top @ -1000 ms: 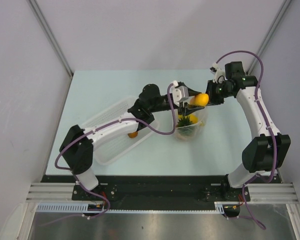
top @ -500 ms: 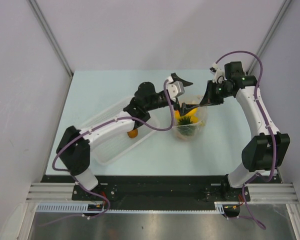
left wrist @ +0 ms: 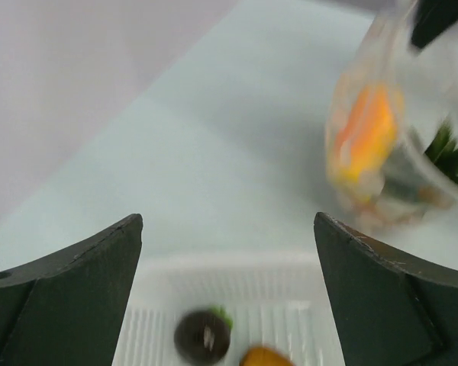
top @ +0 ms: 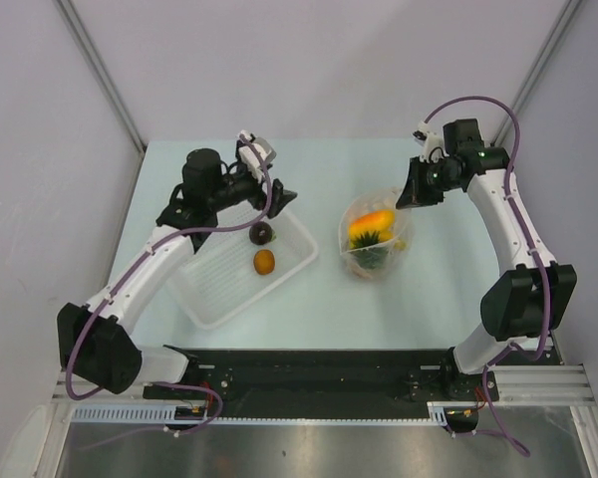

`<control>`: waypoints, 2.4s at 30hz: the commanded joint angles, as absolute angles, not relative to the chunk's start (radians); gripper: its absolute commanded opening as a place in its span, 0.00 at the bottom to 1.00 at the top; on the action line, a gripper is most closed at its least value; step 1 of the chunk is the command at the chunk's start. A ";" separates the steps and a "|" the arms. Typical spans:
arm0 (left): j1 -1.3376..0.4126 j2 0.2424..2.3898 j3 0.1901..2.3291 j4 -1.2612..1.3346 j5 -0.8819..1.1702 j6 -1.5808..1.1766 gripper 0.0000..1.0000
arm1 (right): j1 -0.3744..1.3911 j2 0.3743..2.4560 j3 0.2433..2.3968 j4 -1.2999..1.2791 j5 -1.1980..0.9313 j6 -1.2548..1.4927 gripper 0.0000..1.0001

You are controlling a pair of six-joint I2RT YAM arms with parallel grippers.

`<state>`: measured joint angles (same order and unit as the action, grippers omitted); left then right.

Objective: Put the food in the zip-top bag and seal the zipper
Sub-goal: Pick up the fake fruit from the bin.

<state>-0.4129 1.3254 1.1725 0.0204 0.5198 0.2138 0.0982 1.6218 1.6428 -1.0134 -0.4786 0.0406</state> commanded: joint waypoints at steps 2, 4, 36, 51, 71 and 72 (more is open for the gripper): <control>-0.318 1.342 1.132 -0.358 0.480 0.371 0.90 | 0.129 1.603 1.703 -1.006 -0.422 0.003 0.00; -0.301 1.368 1.124 -0.388 0.425 0.417 0.84 | 0.140 1.605 1.703 -1.011 -0.414 -0.021 0.00; -0.301 1.683 1.101 -0.295 0.301 0.417 0.84 | 0.184 1.586 1.667 -1.011 -0.377 -0.043 0.00; -0.350 1.799 1.175 -0.317 0.318 0.388 0.90 | 0.184 1.609 1.680 -1.005 -0.376 -0.043 0.00; -0.514 1.431 1.402 -0.342 0.509 0.158 0.44 | 0.183 1.611 1.683 -1.005 -0.396 -0.038 0.00; -0.538 1.430 1.435 -0.342 0.502 0.147 0.44 | 0.183 1.609 1.684 -1.003 -0.393 -0.038 0.00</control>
